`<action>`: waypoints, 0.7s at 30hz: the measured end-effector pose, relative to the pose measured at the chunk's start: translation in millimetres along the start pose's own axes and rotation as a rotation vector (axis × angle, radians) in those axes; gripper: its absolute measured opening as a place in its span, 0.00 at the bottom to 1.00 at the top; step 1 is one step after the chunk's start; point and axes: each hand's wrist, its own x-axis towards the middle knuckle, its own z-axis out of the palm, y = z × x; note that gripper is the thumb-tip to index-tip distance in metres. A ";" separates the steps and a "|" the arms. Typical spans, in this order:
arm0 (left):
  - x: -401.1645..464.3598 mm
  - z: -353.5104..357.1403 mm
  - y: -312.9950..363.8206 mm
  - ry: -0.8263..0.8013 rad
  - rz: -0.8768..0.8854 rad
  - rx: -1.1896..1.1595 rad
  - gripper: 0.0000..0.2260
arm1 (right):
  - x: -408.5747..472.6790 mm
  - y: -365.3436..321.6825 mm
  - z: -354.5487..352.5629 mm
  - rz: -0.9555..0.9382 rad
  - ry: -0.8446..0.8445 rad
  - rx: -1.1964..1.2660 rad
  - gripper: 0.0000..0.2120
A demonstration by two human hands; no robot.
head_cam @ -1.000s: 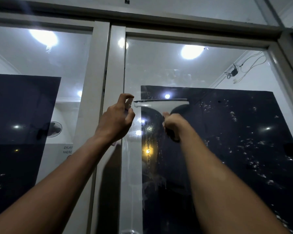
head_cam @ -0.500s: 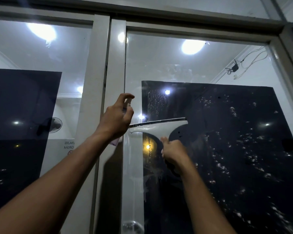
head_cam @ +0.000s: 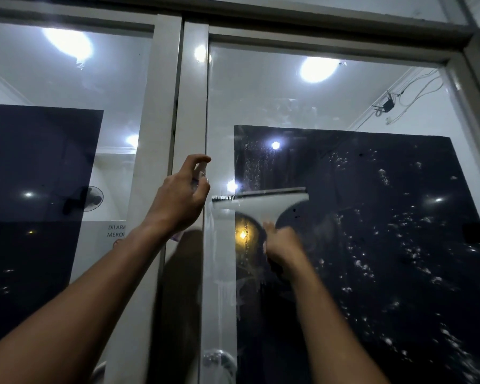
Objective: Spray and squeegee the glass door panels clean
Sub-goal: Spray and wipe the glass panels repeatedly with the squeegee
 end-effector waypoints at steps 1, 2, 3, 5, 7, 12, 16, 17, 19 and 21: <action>-3.1 0.9 -0.4 -0.005 0.000 0.001 0.17 | -21.4 16.1 2.3 0.002 -0.007 -0.025 0.28; -6.7 1.3 -0.5 -0.012 -0.002 0.003 0.17 | -43.1 26.5 2.8 0.028 -0.024 -0.048 0.28; -9.0 1.8 -0.5 -0.021 -0.005 0.004 0.17 | -57.5 33.0 4.0 0.050 -0.045 -0.075 0.28; -13.0 2.4 -0.2 -0.045 -0.011 0.008 0.17 | -69.4 35.0 3.8 0.077 -0.064 -0.104 0.28; -14.3 1.8 -0.5 -0.053 -0.013 0.009 0.17 | -57.0 20.1 4.2 0.023 -0.035 -0.117 0.27; -18.4 3.0 0.9 -0.055 -0.009 -0.009 0.17 | -6.5 -50.3 -10.1 0.015 0.053 0.015 0.26; -32.0 3.1 -0.1 -0.051 -0.014 -0.012 0.17 | -17.9 -38.0 -12.5 -0.018 0.064 -0.054 0.23; -36.0 2.6 -1.1 -0.050 -0.022 -0.003 0.17 | -29.5 -22.4 -6.9 -0.030 0.054 -0.104 0.24; -44.4 1.3 -2.6 -0.041 -0.041 0.014 0.17 | -54.3 15.7 7.6 -0.038 0.064 -0.170 0.27; -52.3 1.7 -4.2 -0.041 -0.053 0.009 0.17 | -82.7 43.9 16.5 -0.002 0.076 -0.097 0.29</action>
